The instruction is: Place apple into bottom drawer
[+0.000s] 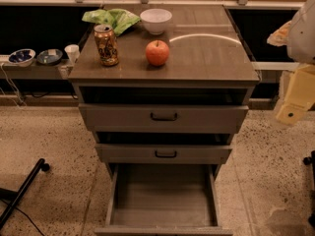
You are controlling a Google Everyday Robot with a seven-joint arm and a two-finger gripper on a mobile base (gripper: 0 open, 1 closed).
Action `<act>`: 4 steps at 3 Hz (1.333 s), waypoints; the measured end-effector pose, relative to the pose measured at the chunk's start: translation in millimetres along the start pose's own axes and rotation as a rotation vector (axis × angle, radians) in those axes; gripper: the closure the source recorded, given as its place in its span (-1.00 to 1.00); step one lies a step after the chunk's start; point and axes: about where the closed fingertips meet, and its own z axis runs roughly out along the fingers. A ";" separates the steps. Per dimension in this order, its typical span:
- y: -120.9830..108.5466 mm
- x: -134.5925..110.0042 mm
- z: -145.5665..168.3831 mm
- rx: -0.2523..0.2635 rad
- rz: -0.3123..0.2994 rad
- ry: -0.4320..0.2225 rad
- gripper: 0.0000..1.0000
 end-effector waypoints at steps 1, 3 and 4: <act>0.0 0.0 0.0 0.000 0.000 0.000 -1.00; -37.6 -62.2 6.4 -0.014 -0.039 -0.175 -1.00; -76.7 -121.4 25.5 -0.027 -0.023 -0.325 -1.00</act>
Offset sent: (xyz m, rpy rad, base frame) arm -0.0034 0.0000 0.0019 0.0523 0.0023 0.0162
